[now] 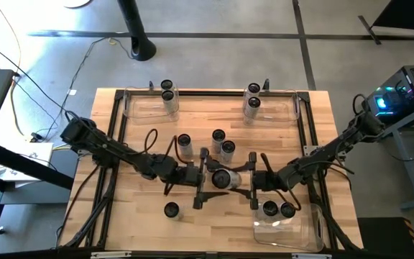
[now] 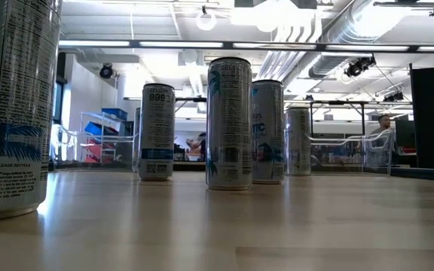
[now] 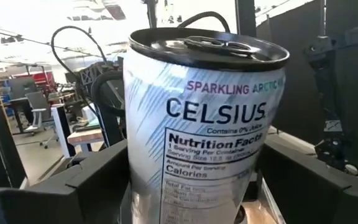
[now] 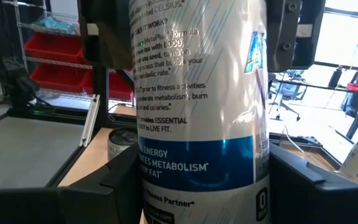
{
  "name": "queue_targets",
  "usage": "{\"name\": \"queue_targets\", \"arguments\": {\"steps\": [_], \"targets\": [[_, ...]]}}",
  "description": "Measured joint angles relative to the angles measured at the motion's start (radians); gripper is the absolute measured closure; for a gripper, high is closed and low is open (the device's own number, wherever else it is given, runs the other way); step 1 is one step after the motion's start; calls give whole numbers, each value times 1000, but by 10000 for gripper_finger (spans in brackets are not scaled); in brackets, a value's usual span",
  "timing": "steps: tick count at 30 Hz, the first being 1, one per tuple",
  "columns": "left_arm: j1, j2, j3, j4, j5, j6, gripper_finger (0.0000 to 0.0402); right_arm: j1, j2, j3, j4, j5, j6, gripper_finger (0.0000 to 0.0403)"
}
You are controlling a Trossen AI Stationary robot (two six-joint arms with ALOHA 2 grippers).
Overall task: Sort soda cans
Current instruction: Move the white-blue soda can to the middle left on the table
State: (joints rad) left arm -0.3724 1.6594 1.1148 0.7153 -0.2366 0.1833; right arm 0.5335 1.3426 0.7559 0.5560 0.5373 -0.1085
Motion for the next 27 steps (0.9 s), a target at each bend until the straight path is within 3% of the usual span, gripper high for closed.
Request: {"name": "queue_targets", "arguments": {"steps": [7,14,17,23,27], "targets": [[6,-3,36,-70,13,-34,85,-3,0,0,-17,0,4,169],[5,-4,40,-80,17,-49,154,-2,0,0,-26,-3,22,169],[5,-4,40,-87,29,-63,161,-2,-1,0,-38,2,30,169],[-5,-4,40,-98,33,-66,161,-2,-1,1,-53,-7,56,102],[-19,-4,71,-183,8,-62,161,-2,-1,2,-86,-2,87,86]]}}
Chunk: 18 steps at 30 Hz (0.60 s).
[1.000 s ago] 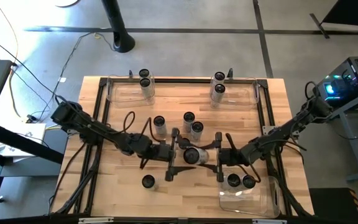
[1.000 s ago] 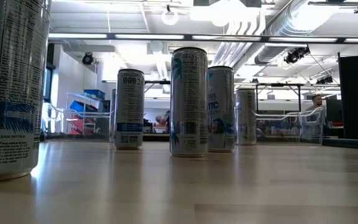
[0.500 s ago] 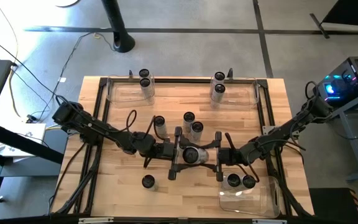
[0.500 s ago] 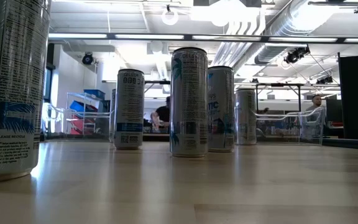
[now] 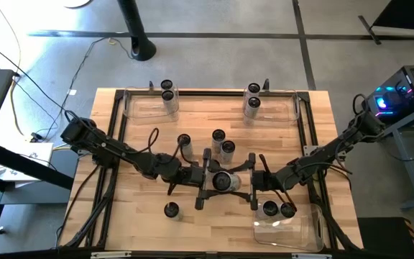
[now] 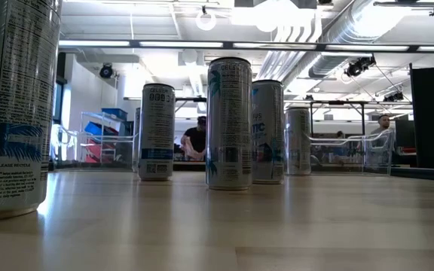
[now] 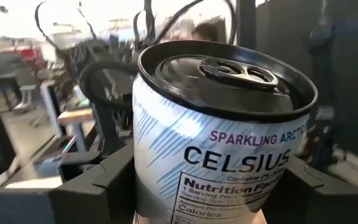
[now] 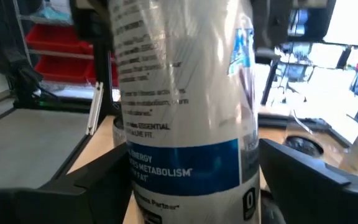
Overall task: Sort soda cans
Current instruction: Move the white-blue soda can to the middle left on the table
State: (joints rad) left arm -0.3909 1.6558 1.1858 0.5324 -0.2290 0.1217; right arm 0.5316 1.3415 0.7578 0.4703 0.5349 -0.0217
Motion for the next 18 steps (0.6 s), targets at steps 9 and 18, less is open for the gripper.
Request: {"name": "queue_targets", "arguments": {"steps": [9,18], "targets": [[-106,0,183,-456,-270,23,161,-2,-57,0,-209,41,151,81],[-225,-29,234,-755,-564,-174,161,4,-153,0,-412,32,306,80]]}}
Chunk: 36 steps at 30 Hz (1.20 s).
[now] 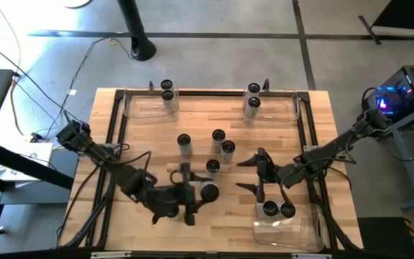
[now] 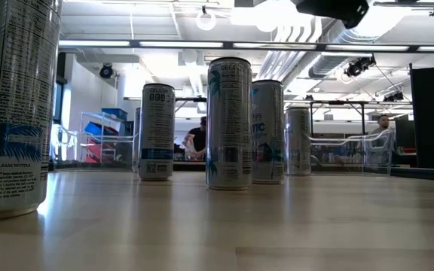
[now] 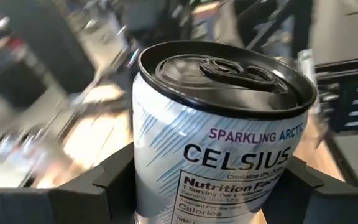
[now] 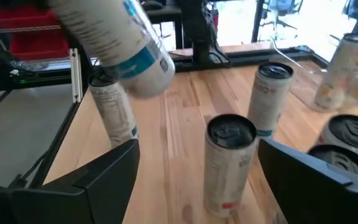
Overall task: Sort soda cans
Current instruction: Move the white-blue soda can to the middle left on the table
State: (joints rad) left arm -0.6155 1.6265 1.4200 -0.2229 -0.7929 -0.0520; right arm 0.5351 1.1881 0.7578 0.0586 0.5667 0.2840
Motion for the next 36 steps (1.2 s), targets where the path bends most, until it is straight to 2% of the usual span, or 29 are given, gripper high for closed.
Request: {"name": "queue_targets", "arguments": {"steps": [6,10,13,16,20,24,30,36], "targets": [[-92,-92,1,-431,-226,-423,161,50,-28,0,-46,75,22,80],[-159,-135,-2,-793,-320,-812,161,101,-27,-1,-64,137,31,79],[-203,-170,-82,-969,-354,-1109,161,151,-26,-1,-71,178,32,79],[-247,-220,-230,-1000,-349,-1340,161,207,-25,-2,-37,247,28,79],[-288,-301,-459,-916,-345,-1546,161,282,-25,-2,46,347,-30,79],[-299,-375,-687,-665,-342,-1580,161,323,-25,-2,136,416,-87,79],[-295,-440,-954,-158,-330,-1347,161,321,-25,-2,169,459,-105,79],[-295,-448,-1065,182,-326,-1050,161,294,-25,-2,179,465,-102,79]]}}
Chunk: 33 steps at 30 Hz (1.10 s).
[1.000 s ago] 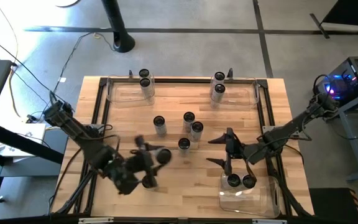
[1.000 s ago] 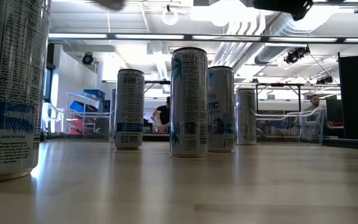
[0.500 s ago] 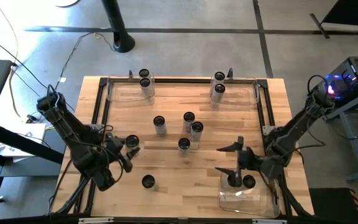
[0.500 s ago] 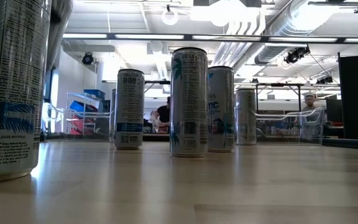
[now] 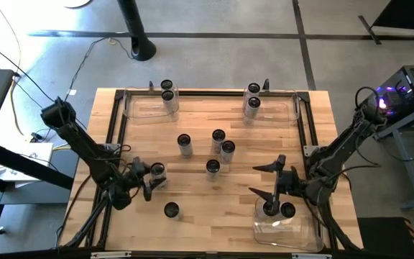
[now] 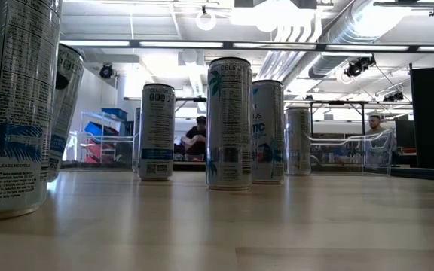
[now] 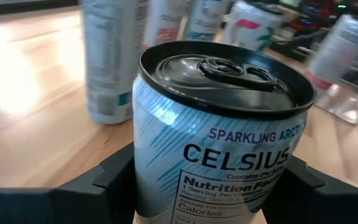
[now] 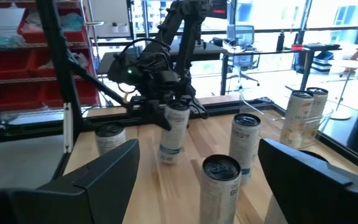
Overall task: Sort soda cans
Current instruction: Move the white-blue soda can to the middle left on the table
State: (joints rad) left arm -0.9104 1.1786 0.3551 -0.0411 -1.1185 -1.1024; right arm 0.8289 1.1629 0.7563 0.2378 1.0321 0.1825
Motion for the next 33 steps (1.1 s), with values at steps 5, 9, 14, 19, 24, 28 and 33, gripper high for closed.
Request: {"name": "queue_targets", "arguments": {"steps": [5,9,14,19,24,28,33], "targets": [[0,0,-28,80,8,111,141,-25,0,0,1,0,2,79],[0,0,-31,85,19,123,118,-37,0,0,-2,-1,24,79],[0,-1,-31,111,71,147,101,-38,0,0,-11,-11,26,79],[0,-8,-31,139,71,179,98,-45,0,0,-17,34,78,79],[0,-54,-29,178,88,255,97,-86,-3,0,-21,40,79,79],[0,-95,4,176,88,346,96,-163,-34,0,-56,30,79,79],[0,-124,70,172,81,492,96,-333,-100,0,-221,-40,131,80]]}}
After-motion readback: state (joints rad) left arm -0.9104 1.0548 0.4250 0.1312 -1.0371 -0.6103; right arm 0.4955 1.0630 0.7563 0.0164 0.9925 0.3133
